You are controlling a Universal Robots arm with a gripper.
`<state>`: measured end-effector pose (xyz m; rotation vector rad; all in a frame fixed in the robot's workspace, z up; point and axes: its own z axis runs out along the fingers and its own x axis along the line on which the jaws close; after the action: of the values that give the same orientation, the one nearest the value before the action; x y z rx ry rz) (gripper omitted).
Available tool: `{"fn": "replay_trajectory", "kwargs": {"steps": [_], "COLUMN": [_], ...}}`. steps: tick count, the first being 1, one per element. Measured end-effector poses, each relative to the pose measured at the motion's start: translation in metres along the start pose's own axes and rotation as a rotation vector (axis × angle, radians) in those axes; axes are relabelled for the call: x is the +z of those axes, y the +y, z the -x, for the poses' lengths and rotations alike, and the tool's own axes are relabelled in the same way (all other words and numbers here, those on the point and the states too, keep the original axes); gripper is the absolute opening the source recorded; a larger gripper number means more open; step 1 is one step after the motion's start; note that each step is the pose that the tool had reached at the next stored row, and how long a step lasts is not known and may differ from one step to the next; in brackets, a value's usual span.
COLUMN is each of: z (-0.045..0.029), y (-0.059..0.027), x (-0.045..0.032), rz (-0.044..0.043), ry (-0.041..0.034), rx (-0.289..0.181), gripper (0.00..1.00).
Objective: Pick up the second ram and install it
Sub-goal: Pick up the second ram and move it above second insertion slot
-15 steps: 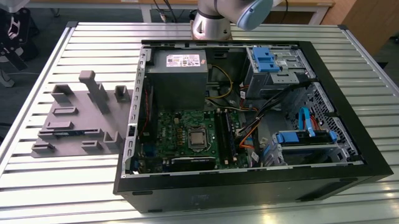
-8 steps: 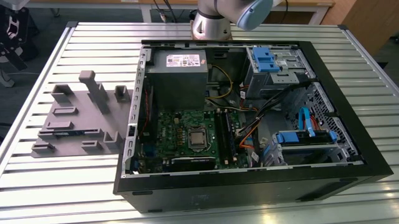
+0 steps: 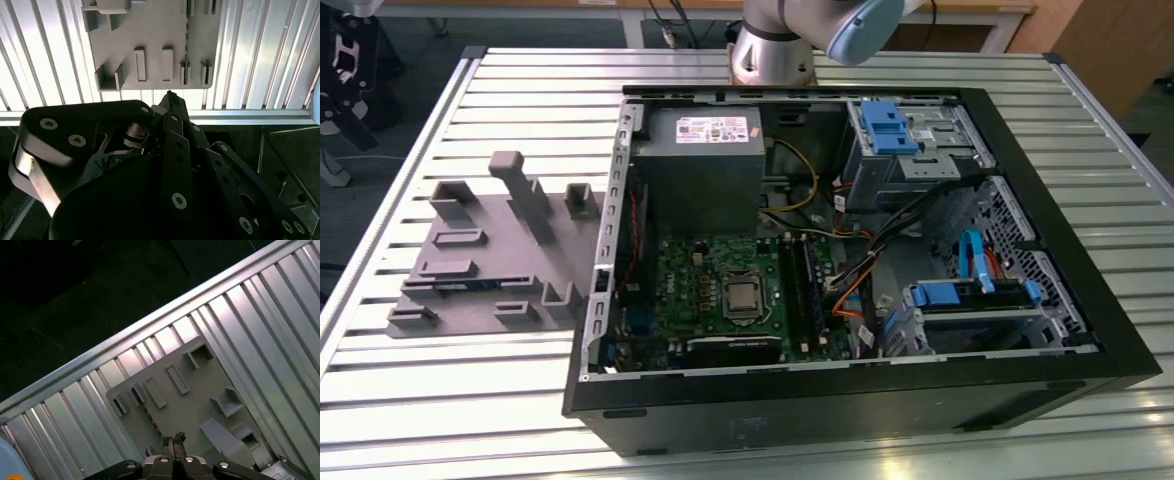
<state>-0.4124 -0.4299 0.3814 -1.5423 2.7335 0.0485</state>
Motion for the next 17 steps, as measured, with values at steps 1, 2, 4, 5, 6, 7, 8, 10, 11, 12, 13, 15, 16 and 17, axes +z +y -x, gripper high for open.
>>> {"fn": "replay_trajectory", "kwargs": {"steps": [1,2,4,5,6,7,8,10,11,12,13,15,16,17], "z": [0.0000,0.0000,-0.0001,-0.0001,-0.0001,-0.0001,-0.0002,-0.0002,-0.0003,-0.0003,-0.0004,-0.0005,-0.0005,-0.0006], "y": [0.0000,0.0000,0.0000,0.0000,0.0000,0.0000,0.0000,0.0000,0.0001,0.0001,0.0001,0.0002,0.0002,0.0002], "x": [0.0001,0.0001,0.0003,0.0003,0.0004,0.0004,0.0005,0.0006,0.0007,0.0007,0.0008,0.0009,0.0010,0.0011], "rz": [0.0002,0.0004,0.0007,0.0008,0.0010,0.0011,0.0013,0.0015,0.0017,0.0019,0.0020,0.0023,0.0024,0.0025], "ry": [0.0003,0.0005,0.0011,0.0013,0.0015,0.0017,0.0019,0.0023,0.0025,0.0027,0.0029,0.0033,0.0035,0.0037], "rx": [-0.010,-0.021,-0.041,-0.049,-0.057,-0.065,-0.073,-0.089,-0.097,-0.105,-0.114,-0.130,-0.138,-0.146], "gripper": [0.11,0.11,0.11,0.11,0.11,0.11,0.11,0.11,0.11,0.11,0.11,0.11,0.11,0.11]}}
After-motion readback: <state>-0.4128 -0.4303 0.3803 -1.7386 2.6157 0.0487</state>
